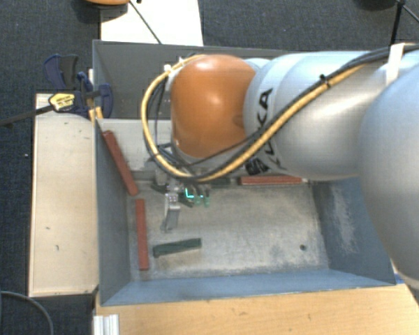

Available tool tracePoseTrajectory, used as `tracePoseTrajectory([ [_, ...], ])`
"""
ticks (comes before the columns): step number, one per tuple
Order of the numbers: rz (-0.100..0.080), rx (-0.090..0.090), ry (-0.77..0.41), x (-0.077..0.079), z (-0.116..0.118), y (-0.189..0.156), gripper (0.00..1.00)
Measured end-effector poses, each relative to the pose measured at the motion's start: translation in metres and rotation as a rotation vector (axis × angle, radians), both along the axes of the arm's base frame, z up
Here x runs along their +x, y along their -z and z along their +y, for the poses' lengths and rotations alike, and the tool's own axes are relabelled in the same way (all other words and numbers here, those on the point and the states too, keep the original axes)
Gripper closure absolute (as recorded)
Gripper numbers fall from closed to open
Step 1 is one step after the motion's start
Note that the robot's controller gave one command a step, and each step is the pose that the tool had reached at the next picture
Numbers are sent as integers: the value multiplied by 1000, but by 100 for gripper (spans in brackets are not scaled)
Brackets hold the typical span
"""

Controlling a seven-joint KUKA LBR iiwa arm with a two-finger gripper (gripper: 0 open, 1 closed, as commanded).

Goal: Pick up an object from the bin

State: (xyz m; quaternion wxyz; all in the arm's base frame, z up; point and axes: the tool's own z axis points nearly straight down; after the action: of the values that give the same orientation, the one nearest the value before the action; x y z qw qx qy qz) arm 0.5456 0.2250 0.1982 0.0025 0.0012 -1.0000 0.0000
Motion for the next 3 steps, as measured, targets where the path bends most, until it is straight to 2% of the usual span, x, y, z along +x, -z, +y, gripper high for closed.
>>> tracePoseTrajectory([
  [1,-7,2,5,2,-1,-4,0],
  [2,-12,3,55,-18,-21,44,0],
  [3,-10,3,215,2,-34,107,0],
])
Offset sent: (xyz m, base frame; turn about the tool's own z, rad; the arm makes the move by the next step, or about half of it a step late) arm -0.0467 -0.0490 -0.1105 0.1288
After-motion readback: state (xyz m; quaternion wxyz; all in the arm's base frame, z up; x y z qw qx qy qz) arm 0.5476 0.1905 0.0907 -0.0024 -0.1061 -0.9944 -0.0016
